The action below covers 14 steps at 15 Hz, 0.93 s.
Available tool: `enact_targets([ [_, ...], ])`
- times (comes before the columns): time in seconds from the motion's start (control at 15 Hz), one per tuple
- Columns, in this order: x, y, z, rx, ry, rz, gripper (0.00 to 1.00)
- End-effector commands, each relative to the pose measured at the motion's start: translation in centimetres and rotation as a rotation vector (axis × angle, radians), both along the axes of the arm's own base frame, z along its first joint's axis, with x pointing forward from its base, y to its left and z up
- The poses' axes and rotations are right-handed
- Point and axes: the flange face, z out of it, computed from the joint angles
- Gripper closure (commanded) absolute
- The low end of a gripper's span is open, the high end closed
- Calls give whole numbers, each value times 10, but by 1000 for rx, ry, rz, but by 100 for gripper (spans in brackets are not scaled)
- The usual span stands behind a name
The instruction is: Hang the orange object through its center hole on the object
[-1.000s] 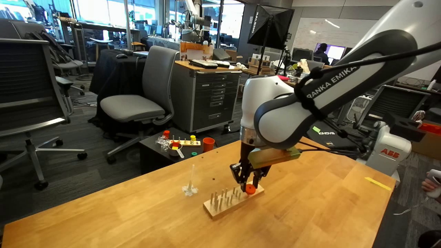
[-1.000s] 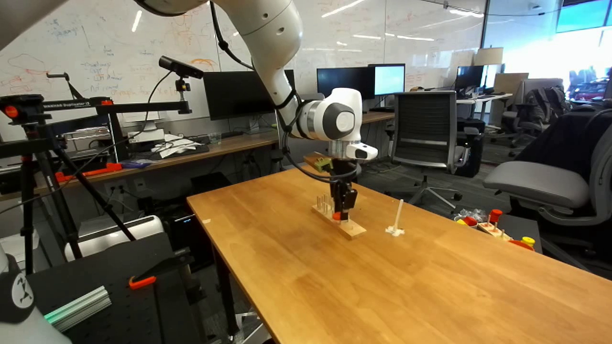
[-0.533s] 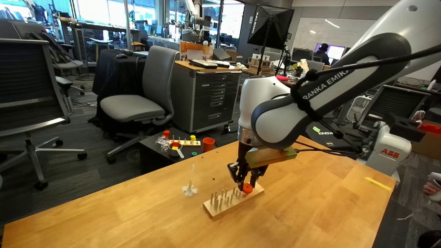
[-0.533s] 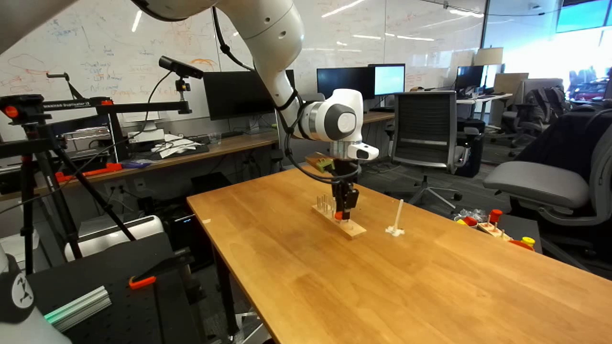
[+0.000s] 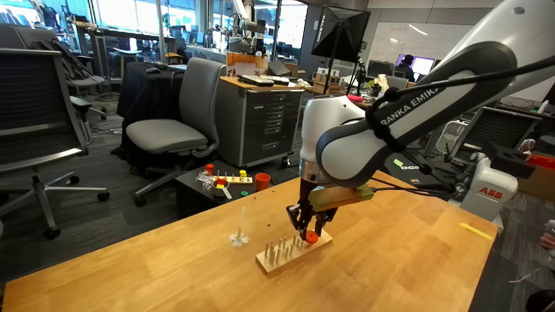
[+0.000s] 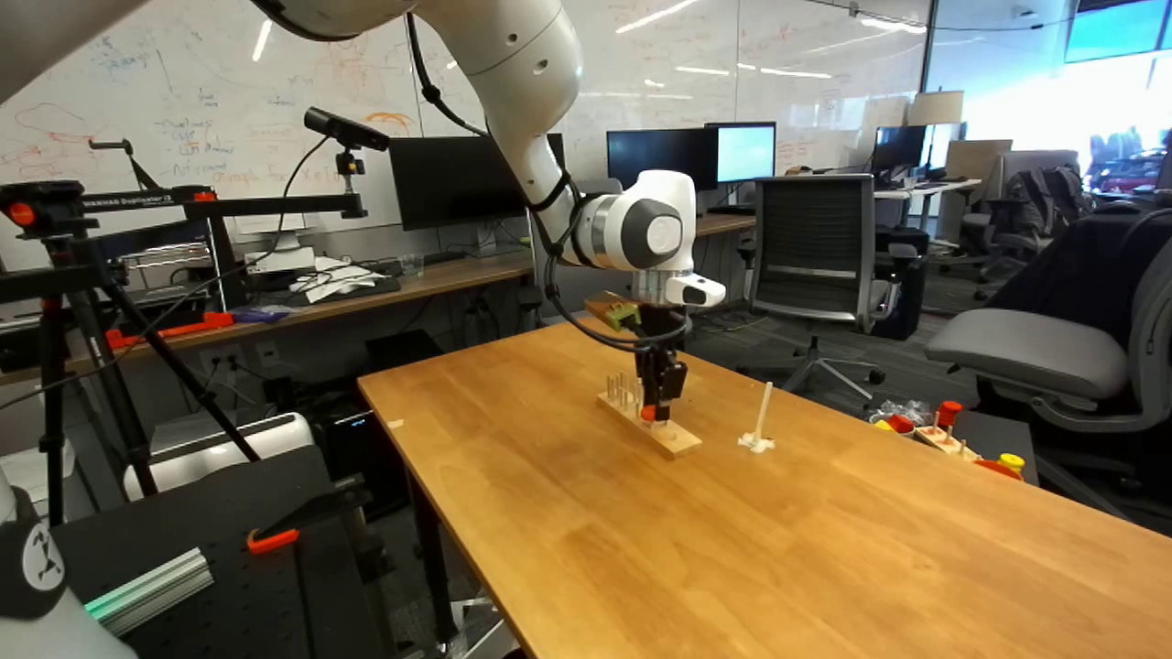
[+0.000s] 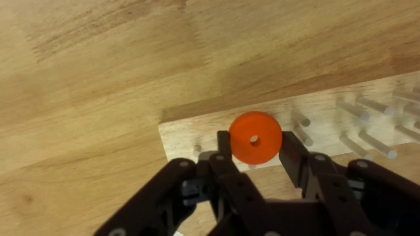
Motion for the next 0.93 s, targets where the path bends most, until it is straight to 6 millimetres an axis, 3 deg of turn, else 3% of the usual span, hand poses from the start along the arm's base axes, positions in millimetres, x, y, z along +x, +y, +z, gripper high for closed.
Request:
enact_targets([
  [0.0, 1, 3, -4, 7, 22, -6, 82],
  [0.87, -5, -12, -9, 13, 47, -44, 82],
])
